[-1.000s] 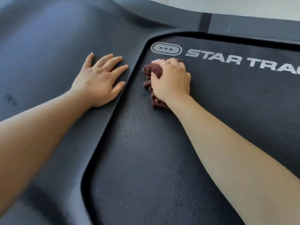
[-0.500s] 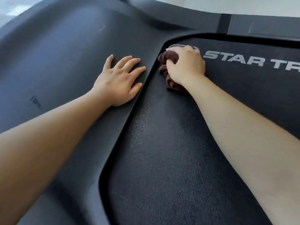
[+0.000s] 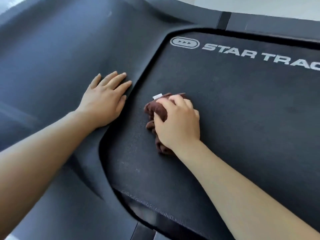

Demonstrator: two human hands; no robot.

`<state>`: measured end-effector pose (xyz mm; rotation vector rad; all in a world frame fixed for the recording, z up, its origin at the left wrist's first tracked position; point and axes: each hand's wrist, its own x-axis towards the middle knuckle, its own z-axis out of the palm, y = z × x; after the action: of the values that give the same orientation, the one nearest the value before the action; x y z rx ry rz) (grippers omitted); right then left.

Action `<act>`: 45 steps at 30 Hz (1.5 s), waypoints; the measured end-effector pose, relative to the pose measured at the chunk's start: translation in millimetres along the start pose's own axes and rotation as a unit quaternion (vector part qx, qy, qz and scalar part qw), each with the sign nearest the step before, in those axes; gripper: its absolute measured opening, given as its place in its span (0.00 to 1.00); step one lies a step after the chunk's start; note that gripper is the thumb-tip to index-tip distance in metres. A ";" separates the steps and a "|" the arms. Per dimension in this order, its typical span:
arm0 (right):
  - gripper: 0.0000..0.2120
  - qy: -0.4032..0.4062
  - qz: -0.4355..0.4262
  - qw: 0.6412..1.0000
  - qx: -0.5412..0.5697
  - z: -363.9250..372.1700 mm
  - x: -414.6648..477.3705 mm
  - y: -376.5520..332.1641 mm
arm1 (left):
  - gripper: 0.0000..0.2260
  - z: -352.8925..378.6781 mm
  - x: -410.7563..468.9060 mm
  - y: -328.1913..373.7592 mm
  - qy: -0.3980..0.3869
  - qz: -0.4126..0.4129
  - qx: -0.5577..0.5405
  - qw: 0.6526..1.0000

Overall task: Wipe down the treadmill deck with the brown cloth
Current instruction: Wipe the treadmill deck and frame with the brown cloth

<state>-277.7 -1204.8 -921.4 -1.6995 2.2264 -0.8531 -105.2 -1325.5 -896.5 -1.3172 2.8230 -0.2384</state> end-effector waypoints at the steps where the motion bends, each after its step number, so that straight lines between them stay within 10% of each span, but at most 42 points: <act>1: 0.15 -0.012 0.001 1.000 -0.003 2.6 14.0 -2.2 | 0.21 -3.7 -22.4 0.8 -0.012 -0.005 0.005 1.000; 9: 0.14 -0.011 0.050 0.998 -0.032 25.7 72.7 -32.1 | 0.26 -27.0 -132.9 2.0 -0.039 -0.048 0.065 0.996; 21: 0.12 -0.071 -0.128 0.989 0.017 2.8 -97.0 -41.4 | 0.27 -22.7 -132.3 3.0 -0.030 -0.049 0.055 0.997; 45: 0.14 0.026 0.072 0.994 -0.077 -43.0 -125.7 18.6 | 0.22 -0.8 -111.9 92.2 -0.022 0.083 -0.194 0.977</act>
<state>-274.9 -1070.6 -918.8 -1.5710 2.4735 -0.7164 -103.2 -1181.7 -914.5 -1.1038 3.0199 0.3575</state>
